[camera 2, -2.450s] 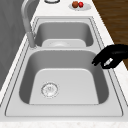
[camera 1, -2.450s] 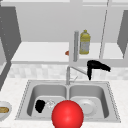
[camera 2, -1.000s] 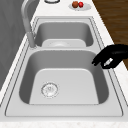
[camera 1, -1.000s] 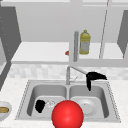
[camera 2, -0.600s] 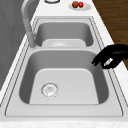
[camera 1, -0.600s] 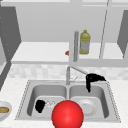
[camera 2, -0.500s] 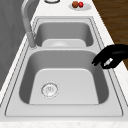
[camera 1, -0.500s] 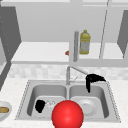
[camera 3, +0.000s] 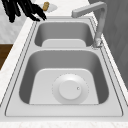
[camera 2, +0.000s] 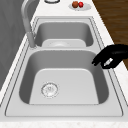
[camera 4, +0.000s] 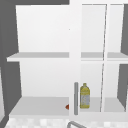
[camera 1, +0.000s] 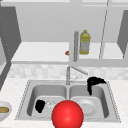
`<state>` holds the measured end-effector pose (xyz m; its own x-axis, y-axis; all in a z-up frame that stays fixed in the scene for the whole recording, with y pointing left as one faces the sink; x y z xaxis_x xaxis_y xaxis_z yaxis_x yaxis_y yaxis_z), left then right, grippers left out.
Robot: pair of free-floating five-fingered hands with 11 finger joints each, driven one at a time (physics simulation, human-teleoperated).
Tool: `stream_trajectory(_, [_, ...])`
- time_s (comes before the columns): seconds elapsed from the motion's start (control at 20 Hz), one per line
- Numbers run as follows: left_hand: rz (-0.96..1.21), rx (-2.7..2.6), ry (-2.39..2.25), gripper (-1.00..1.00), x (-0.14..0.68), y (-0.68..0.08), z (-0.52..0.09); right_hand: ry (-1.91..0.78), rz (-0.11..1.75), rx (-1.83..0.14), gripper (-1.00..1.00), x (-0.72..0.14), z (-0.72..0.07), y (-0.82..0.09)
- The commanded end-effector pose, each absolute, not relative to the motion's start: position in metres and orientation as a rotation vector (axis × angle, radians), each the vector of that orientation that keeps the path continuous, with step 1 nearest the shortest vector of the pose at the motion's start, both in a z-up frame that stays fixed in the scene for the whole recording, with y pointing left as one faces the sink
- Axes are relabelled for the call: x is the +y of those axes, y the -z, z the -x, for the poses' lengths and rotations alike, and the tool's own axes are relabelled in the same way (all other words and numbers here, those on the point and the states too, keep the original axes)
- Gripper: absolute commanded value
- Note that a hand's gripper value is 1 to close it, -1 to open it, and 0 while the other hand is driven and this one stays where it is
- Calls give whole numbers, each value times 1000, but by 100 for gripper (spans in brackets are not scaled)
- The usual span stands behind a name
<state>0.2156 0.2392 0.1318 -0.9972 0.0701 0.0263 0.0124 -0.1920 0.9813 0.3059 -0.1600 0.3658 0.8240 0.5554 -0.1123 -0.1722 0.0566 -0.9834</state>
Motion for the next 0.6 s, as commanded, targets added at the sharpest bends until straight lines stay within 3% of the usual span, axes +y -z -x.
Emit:
stream_trajectory(0.0, [-101, 1973, -2395, 0, 239, -132, -216, -612, 1401, -354, -100, -173, -307, -352])
stream_trajectory(0.55, [-101, 1973, -2395, 0, 239, -132, -216, -688, 1360, -424, -100, -215, -308, -317])
